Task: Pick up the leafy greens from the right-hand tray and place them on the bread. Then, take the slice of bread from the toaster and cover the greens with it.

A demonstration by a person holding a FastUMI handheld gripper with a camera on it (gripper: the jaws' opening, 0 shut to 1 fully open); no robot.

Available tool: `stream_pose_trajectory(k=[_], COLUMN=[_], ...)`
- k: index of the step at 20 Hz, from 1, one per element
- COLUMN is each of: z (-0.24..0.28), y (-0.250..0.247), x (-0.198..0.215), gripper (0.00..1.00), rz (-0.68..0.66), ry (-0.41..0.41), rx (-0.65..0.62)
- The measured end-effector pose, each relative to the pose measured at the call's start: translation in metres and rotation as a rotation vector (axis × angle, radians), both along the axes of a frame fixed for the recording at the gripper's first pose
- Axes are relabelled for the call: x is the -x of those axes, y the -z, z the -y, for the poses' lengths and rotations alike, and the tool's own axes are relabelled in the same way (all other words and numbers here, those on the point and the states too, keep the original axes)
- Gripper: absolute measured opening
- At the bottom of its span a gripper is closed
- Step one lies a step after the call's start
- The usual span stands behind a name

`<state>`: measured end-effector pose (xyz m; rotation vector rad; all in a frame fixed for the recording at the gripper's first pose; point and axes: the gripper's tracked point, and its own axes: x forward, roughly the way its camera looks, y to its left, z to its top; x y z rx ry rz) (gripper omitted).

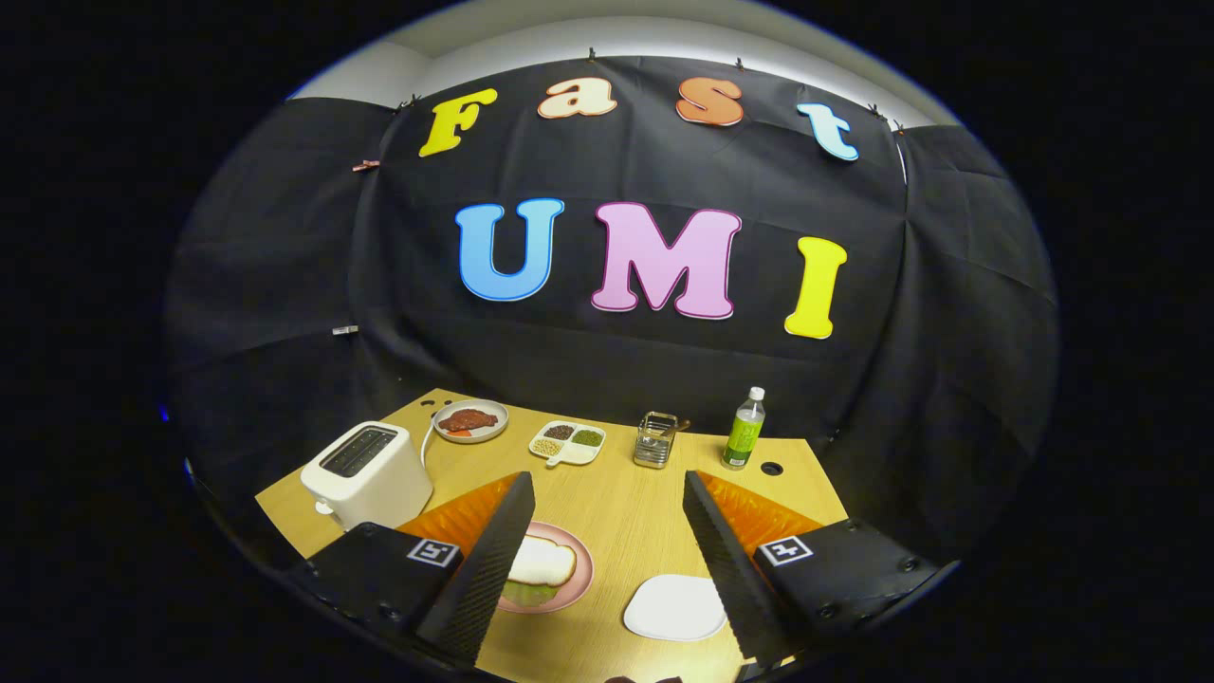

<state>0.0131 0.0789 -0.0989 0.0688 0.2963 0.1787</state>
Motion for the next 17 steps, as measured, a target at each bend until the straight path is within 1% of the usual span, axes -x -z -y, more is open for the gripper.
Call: stream_pose_trajectory(k=[3, 5, 9, 12, 17], z=[0.004, 0.01, 0.024, 0.031, 0.032], y=[-0.012, -0.019, -0.029, -0.03, -0.025], x=[0.006, 0.006, 0.003, 0.004, 0.005], gripper=[0.98, 0.98, 0.98, 0.98, 0.98], rz=[0.05, 0.086, 0.138, 0.159, 0.145], ry=[-0.032, -0.053, -0.053, -0.06, -0.07], rx=[0.002, 0.028, 0.046, 0.072, 0.044])
